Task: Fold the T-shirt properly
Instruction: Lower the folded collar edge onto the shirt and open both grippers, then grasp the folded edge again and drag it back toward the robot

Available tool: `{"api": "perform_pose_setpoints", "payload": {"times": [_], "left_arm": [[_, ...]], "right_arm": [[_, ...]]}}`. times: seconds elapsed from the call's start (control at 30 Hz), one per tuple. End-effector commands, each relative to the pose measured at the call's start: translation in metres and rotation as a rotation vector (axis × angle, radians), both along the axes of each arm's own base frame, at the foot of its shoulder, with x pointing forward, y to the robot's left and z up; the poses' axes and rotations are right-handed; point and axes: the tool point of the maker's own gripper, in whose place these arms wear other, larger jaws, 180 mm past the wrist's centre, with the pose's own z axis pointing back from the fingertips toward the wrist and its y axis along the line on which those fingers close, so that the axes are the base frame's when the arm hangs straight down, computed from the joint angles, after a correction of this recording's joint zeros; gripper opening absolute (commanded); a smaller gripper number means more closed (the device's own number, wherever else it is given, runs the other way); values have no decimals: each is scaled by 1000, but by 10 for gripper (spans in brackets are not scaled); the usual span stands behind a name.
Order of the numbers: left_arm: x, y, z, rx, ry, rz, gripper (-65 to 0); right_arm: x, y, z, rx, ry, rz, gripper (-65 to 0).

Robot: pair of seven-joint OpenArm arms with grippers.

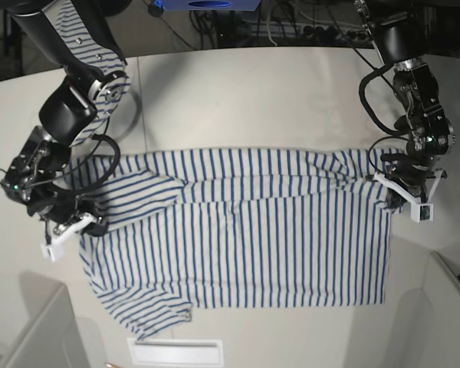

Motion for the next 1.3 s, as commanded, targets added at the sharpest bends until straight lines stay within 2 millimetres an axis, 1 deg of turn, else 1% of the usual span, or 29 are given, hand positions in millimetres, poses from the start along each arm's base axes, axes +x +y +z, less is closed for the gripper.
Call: {"api": "perform_pose_setpoints", "payload": {"times": [0.0,0.23,0.37,0.4,0.43,0.47,0.5,0.53,0.57,0.6,0.67,0.73,0.77,0.83,0.87,0.9,0.93,0.97,1.0,1.07,1.13,1.2,1.27], "left_arm": [[13,4,17,10,-58,-1,-650],[12,5,13,4,-46,-2,-650],[12,9,13,13,-42,0,-650],[12,10,13,14,-42,0,-650],[12,10,14,14,-44,1,-650],[12,12,15,15,-46,6,-597],[12,12,15,16,-47,5,-536],[13,12,17,18,-53,6,-466],[13,13,18,19,-56,7,-398],[13,13,18,19,-56,7,-334],[13,14,20,15,-62,11,-211],[14,12,21,9,-67,9,-133],[15,10,26,12,-82,7,-118],[12,11,38,33,-113,7,-118],[5,17,42,42,-120,23,-118],[-4,21,44,45,-128,42,-118],[-12,22,46,34,-141,61,-118],[-19,22,48,14,-154,75,-118],[-26,25,50,-3,-166,92,-118],[-42,29,50,-43,-179,121,-118],[-53,31,49,-105,-196,146,-118],[-67,34,46,-160,-207,176,-118],[-76,36,43,-195,-207,191,-118]], "right_arm": [[15,-6,22,-5,-72,-15,-650],[15,-6,21,-6,-66,-11,-650],[15,-6,22,-5,-69,-12,-650],[15,-6,22,-7,-68,-11,-633],[14,-7,22,-9,-65,-11,-567],[14,-11,22,-17,-67,-16,-483],[15,-12,23,-17,-71,-18,-419],[14,-13,23,-12,-72,-25,-368],[14,-15,25,-15,-76,-30,-338],[15,-15,25,-15,-79,-30,-338],[14,-16,25,-13,-79,-32,-365],[13,-18,24,-8,-79,-43,-399],[9,-21,21,-1,-75,-58,-414],[4,-31,24,-13,-89,-93,-434],[-1,-37,25,-31,-95,-109,-437],[-5,-37,27,-42,-105,-121,-441],[-13,-40,27,-58,-107,-136,-441],[-22,-48,28,-78,-114,-165,-441],[-29,-50,29,-88,-121,-185,-441],[-42,-53,33,-116,-137,-217,-441],[-51,-56,39,-134,-152,-258,-441],[-62,-63,47,-135,-171,-351,-441],[-72,-69,52,-145,-186,-414,-437]]}}
